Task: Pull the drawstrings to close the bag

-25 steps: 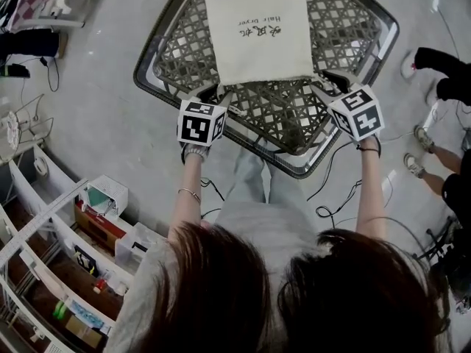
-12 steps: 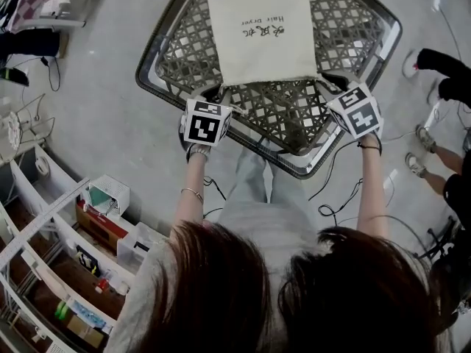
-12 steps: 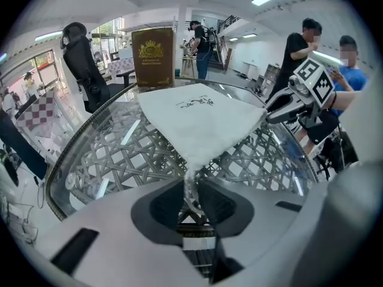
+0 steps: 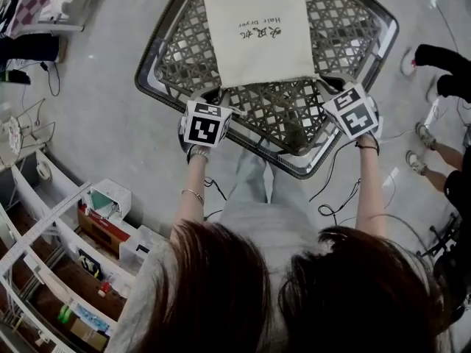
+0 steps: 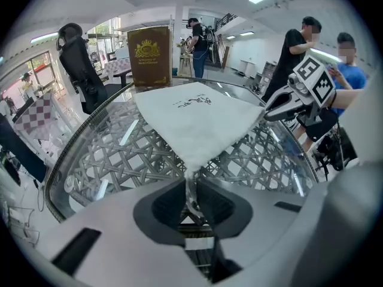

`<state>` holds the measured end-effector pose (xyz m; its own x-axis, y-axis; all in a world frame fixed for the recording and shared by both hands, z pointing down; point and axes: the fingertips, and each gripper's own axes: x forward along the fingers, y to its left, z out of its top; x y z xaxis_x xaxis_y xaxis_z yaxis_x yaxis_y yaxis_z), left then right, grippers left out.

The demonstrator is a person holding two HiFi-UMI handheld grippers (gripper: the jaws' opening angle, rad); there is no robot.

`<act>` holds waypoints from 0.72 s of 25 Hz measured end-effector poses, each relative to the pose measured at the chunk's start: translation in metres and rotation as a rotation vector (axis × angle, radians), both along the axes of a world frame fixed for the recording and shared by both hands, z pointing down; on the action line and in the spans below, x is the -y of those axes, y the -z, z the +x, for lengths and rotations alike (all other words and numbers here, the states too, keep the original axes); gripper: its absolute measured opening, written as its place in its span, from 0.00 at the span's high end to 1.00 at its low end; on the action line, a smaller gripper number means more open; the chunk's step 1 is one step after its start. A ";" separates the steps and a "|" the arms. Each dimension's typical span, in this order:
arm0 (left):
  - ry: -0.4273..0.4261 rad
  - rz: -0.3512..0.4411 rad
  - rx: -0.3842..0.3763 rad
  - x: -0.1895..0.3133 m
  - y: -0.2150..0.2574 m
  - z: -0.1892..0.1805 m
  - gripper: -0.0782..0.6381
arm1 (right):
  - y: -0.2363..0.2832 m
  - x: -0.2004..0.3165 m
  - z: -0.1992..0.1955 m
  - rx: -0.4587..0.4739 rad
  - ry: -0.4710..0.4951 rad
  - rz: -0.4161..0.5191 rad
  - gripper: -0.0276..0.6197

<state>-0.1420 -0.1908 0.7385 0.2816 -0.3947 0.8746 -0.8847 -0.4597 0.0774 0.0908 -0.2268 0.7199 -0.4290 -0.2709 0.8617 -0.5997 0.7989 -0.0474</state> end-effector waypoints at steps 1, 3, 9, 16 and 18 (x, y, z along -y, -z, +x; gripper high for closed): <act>0.002 -0.002 -0.002 0.000 0.000 0.000 0.79 | 0.000 0.000 0.000 -0.003 -0.001 0.001 0.89; 0.012 -0.010 -0.003 0.000 0.000 0.000 0.79 | 0.000 0.000 0.000 -0.004 -0.007 0.004 0.90; 0.002 -0.022 0.018 0.000 -0.002 0.002 0.84 | 0.002 0.000 0.001 -0.018 -0.007 0.017 0.90; -0.009 -0.033 0.042 -0.001 -0.001 0.003 0.85 | 0.002 0.000 0.000 -0.027 -0.004 0.023 0.91; -0.013 -0.035 0.056 -0.002 -0.001 0.001 0.85 | 0.003 0.000 0.001 -0.027 -0.008 0.030 0.91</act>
